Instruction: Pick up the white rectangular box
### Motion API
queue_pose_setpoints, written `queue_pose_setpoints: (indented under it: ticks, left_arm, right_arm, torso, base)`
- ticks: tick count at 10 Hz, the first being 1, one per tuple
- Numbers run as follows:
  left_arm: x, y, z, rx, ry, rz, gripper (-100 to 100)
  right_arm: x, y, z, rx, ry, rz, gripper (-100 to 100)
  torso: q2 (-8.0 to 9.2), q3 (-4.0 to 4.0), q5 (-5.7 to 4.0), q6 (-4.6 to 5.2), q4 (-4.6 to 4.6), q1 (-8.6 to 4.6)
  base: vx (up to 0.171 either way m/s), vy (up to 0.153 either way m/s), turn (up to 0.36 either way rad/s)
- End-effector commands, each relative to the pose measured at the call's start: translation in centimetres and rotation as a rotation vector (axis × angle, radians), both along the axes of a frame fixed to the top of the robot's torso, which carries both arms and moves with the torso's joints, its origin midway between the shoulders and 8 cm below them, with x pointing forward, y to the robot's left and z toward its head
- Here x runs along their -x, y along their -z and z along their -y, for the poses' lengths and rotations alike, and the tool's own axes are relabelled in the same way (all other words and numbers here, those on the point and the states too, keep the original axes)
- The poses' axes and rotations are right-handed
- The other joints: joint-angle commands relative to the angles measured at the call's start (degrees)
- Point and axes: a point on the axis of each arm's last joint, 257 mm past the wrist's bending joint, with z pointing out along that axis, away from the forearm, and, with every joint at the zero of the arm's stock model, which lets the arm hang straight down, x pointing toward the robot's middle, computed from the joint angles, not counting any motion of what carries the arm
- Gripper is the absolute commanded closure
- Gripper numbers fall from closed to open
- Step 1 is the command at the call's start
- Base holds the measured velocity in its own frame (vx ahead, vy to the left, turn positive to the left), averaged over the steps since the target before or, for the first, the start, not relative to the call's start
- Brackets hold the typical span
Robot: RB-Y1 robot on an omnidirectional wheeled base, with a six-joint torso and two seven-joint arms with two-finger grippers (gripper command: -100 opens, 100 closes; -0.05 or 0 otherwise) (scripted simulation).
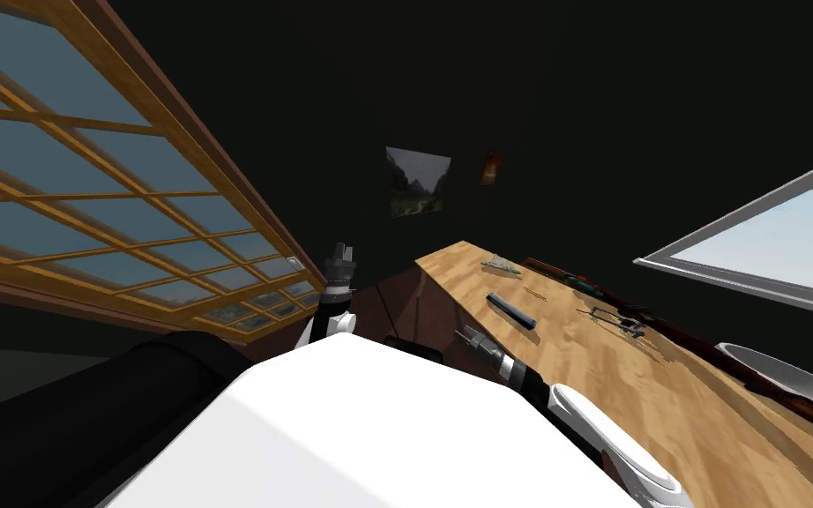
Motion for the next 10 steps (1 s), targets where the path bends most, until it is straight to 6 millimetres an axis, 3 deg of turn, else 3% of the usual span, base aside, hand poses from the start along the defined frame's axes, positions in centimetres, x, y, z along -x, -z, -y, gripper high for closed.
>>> queue_pose_setpoints:
  ticks: [1, 3, 6, 8, 9, 10]
  left_arm:
    - [0.0, 0.0, 0.0, 0.0, 0.0, 0.0, 0]
    - [0.0, 0.0, 0.0, 0.0, 0.0, 0.0, 0]
    - [0.0, 0.0, 0.0, 0.0, 0.0, 0.0, 0]
    - [0.0, 0.0, 0.0, 0.0, 0.0, 0.0, 0]
    - [0.0, 0.0, 0.0, 0.0, 0.0, 0.0, 0]
    - [0.0, 0.0, 0.0, 0.0, 0.0, 0.0, 0]
  right_arm:
    - [0.7, 1.1, 1.1, 0.043, -0.009, -0.026, -100]
    - [3.3, 5.3, 5.0, 0.178, -0.043, -0.111, -100]
    - [5.1, 7.7, 8.5, 0.288, -0.071, -0.162, -100]
    - [7.6, 10.1, 13.5, 0.426, -0.109, -0.234, -100]
    - [8.1, 10.7, 14.7, 0.447, -0.1, -0.252, -100]
    - [9.3, 11.5, 17.5, 0.519, -0.116, -0.289, -100]
  torso:
    - [0.0, 0.0, 0.0, 0.0, 0.0, 0.0]
    - [-0.02, -0.01, 0.0, 0.0, 0.0, -0.03]
    - [-0.1, -0.06, -0.02, 0.01, -0.02, -0.1]
    - [-0.09, -0.05, -0.01, 0.01, -0.02, -0.08]
    - [-0.19, -0.1, -0.03, 0.01, -0.03, -0.15]
    - [-0.16, -0.1, -0.04, 0.09, -0.04, -0.18]
  base:
    - [0.023, -0.001, 0.169]
    - [0.045, -0.006, 0.367]
    - [0.042, -0.022, 0.201]
    - [0.058, -0.028, 0.332]
    - [0.064, -0.054, 0.129]
    - [0.044, -0.056, 0.252]
